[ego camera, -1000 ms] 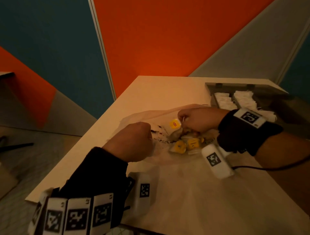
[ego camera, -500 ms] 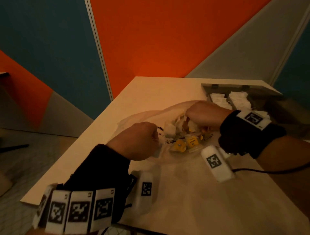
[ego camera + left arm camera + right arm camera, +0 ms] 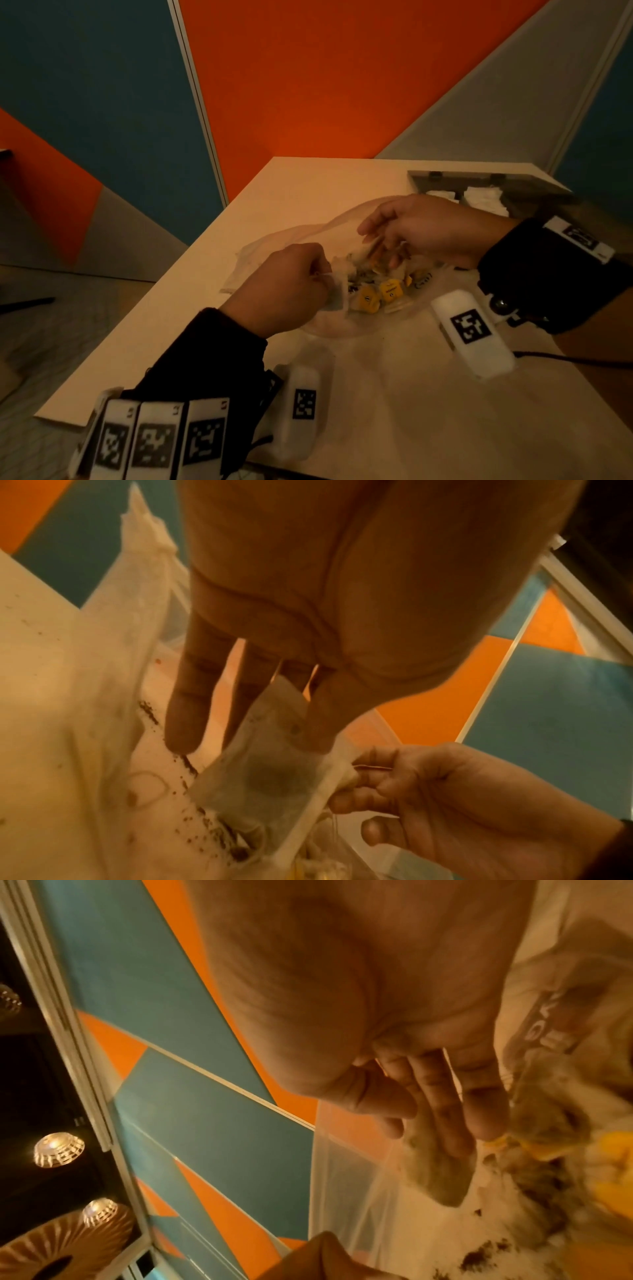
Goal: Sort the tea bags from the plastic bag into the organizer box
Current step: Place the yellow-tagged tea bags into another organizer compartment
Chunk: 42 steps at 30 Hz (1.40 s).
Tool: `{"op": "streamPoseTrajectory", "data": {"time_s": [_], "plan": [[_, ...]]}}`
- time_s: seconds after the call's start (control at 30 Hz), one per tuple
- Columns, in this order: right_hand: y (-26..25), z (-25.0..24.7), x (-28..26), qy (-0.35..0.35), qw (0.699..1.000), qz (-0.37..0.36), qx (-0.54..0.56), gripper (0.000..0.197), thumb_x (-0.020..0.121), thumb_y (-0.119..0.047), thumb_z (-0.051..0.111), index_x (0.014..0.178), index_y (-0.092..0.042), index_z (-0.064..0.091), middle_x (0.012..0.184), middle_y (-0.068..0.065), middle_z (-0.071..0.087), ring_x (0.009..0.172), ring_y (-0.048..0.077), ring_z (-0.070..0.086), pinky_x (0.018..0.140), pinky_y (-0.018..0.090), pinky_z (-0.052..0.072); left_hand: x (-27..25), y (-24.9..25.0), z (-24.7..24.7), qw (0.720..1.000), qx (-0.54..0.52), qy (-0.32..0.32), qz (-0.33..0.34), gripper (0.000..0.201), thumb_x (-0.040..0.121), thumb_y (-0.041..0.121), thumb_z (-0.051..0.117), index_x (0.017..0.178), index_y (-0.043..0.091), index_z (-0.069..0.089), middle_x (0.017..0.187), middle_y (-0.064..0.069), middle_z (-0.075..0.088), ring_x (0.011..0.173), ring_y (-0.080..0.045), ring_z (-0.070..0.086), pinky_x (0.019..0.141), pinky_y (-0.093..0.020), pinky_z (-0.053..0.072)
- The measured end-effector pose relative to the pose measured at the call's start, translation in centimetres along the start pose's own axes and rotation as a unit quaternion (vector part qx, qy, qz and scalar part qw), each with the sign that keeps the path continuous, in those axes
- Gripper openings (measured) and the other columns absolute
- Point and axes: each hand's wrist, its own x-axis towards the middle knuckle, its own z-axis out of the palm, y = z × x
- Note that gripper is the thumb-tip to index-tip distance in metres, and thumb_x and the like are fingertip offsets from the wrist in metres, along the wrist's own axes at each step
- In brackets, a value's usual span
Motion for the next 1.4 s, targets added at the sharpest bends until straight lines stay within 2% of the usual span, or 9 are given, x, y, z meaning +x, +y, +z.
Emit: {"op": "streamPoseTrajectory", "data": {"time_s": [0.13, 0.23, 0.5, 0.6, 0.7, 0.83, 1.07, 1.2, 1.4], "plan": [[0.2, 0.2, -0.9, 0.005, 0.997, 0.004, -0.081, 0.037, 0.092, 0.001, 0.049, 0.124, -0.018, 0.056, 0.112, 0.007, 0.062, 0.072, 0.025, 0.071, 0.06, 0.034, 0.055, 0.2, 0.5, 0.6, 0.997, -0.051, 0.054, -0.003, 0.008, 0.093, 0.022, 0.057, 0.09, 0.019, 0.065, 0.095, 0.002, 0.065, 0.086, -0.015, 0.057, 0.079, -0.036, 0.052], [-0.4, 0.3, -2.1, -0.013, 0.998, -0.035, -0.049, 0.023, 0.093, -0.011, 0.056, 0.112, -0.021, 0.064, 0.098, 0.01, 0.071, 0.078, 0.03, 0.072, 0.061, 0.036, 0.052, 0.3, 1.0, 0.9, 0.991, -0.1, 0.088, 0.007, 0.01, 0.092, 0.026, 0.061, 0.086, 0.019, 0.066, 0.091, 0.002, 0.067, 0.08, -0.016, 0.061, 0.076, -0.041, 0.056], [0.7, 0.5, -3.0, -0.017, 0.996, -0.075, -0.052, 0.011, 0.088, -0.018, 0.072, 0.085, -0.008, 0.069, 0.063, 0.001, 0.067, 0.054, 0.006, 0.059, 0.055, 0.024, 0.046, 0.4, 2.0, 1.1, 0.982, -0.171, 0.081, 0.012, 0.014, 0.09, 0.033, 0.066, 0.091, 0.019, 0.067, 0.082, -0.001, 0.071, 0.071, -0.022, 0.068, 0.064, -0.047, 0.057], [1.1, -0.1, -3.4, -0.038, 0.997, -0.067, -0.028, 0.014, 0.086, -0.019, 0.073, 0.092, -0.007, 0.071, 0.075, 0.014, 0.071, 0.061, 0.013, 0.06, 0.057, 0.03, 0.046, 0.1, 2.0, 1.1, 0.982, -0.183, 0.04, 0.017, 0.018, 0.088, 0.029, 0.069, 0.087, 0.011, 0.07, 0.073, -0.007, 0.073, 0.069, -0.029, 0.069, 0.061, -0.048, 0.057], [0.7, -0.4, -3.9, -0.049, 0.994, -0.083, -0.054, 0.016, 0.083, -0.024, 0.075, 0.098, -0.018, 0.071, 0.086, 0.005, 0.075, 0.067, 0.019, 0.065, 0.06, 0.031, 0.052, 0.1, 2.4, 1.0, 0.985, -0.166, 0.038, 0.039, 0.017, 0.087, 0.028, 0.069, 0.082, 0.012, 0.073, 0.069, -0.005, 0.073, 0.064, -0.022, 0.068, 0.064, -0.047, 0.057], [-0.4, -1.8, -5.2, 0.023, 0.98, -0.131, -0.146, 0.01, 0.083, -0.022, 0.074, 0.093, -0.021, 0.074, 0.085, 0.0, 0.074, 0.081, 0.019, 0.07, 0.074, 0.038, 0.059, 0.6, 3.3, 0.9, 0.982, -0.179, 0.051, 0.044, 0.014, 0.089, 0.027, 0.067, 0.083, 0.015, 0.072, 0.073, -0.001, 0.073, 0.068, -0.017, 0.069, 0.065, -0.044, 0.058], [1.4, -11.3, -7.6, 0.257, 0.959, -0.086, -0.08, 0.008, 0.084, -0.018, 0.074, 0.091, -0.019, 0.073, 0.071, -0.001, 0.072, 0.056, 0.0, 0.061, 0.052, 0.016, 0.048, 1.4, 1.0, 1.4, 0.988, -0.146, 0.045, -0.012, 0.027, 0.09, 0.003, 0.057, 0.107, 0.023, 0.064, 0.102, 0.003, 0.066, 0.087, -0.019, 0.066, 0.077, -0.039, 0.056], [5.9, -15.3, -5.8, 0.298, 0.945, 0.001, -0.135, 0.008, 0.081, -0.008, 0.076, 0.084, -0.013, 0.071, 0.079, 0.006, 0.069, 0.073, 0.015, 0.062, 0.066, 0.026, 0.049, 1.3, 0.4, 1.8, 0.976, -0.212, 0.025, -0.04, 0.04, 0.088, -0.012, 0.054, 0.108, 0.022, 0.062, 0.103, -0.002, 0.064, 0.081, -0.019, 0.067, 0.059, -0.034, 0.053], [10.9, -15.6, -4.3, 0.247, 0.955, 0.042, -0.158, 0.01, 0.083, -0.01, 0.075, 0.092, -0.009, 0.073, 0.098, 0.001, 0.07, 0.093, 0.018, 0.065, 0.085, 0.032, 0.048, 1.7, 0.2, 1.8, 0.977, -0.207, 0.01, -0.054, 0.05, 0.086, -0.016, 0.053, 0.102, 0.031, 0.062, 0.101, 0.0, 0.064, 0.081, -0.019, 0.067, 0.061, -0.041, 0.057]]}}
